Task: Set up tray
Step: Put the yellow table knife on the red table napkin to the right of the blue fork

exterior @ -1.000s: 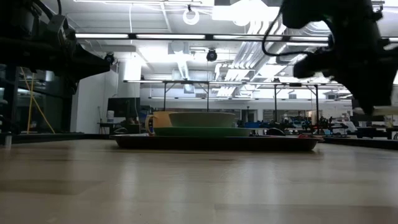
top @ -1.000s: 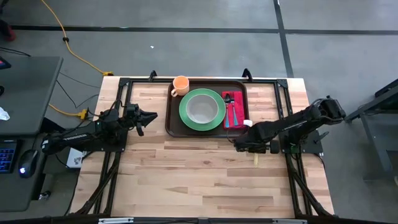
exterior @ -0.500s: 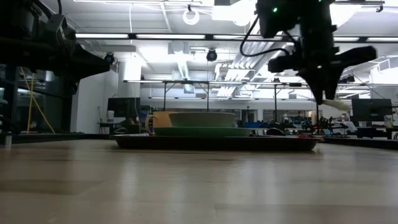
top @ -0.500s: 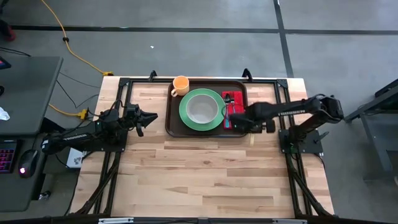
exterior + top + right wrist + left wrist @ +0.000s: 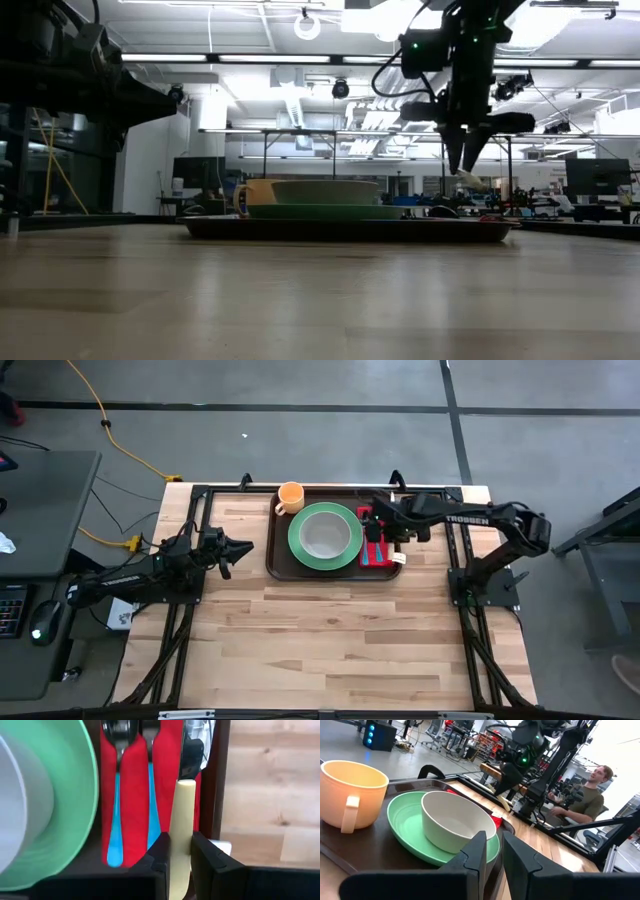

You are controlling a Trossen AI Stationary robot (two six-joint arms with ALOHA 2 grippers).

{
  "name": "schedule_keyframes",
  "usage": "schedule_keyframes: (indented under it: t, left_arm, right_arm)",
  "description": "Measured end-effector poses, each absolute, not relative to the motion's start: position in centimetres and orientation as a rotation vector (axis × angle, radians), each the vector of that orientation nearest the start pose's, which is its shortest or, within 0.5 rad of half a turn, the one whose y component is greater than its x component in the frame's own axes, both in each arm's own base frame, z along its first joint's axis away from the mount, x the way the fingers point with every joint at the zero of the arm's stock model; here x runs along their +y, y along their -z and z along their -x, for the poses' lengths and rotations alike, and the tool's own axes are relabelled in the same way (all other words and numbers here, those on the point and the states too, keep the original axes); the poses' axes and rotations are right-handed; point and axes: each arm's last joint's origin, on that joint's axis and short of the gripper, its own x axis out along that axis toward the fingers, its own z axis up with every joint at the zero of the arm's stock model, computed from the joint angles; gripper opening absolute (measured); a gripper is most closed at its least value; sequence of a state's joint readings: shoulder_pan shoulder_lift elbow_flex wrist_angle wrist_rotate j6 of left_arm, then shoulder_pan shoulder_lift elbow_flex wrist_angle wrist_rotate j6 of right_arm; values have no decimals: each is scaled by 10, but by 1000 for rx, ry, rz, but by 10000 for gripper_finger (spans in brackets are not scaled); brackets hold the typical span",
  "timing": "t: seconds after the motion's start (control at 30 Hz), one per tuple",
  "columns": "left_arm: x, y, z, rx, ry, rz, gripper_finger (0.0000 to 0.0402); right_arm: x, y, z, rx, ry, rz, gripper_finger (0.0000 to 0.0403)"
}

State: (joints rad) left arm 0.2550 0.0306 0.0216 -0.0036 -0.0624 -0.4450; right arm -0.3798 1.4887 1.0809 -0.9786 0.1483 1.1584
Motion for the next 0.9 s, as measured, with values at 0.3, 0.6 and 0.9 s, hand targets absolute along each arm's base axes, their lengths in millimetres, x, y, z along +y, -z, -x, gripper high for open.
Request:
schedule_keyframes:
  t: [0.3,0.6,0.9]
  left_arm:
    - [27,-168,-94,-64,-335,439,92]
    - [27,-168,-94,-66,-340,439,92]
    - [27,-168,-94,-67,-341,446,92]
  right_arm:
    - [-127,-231,-239,945,1176,-1067,30]
    - [-141,-212,-255,963,1069,-1072,31]
    - [-153,-193,-257,1050,1067,-1056,36]
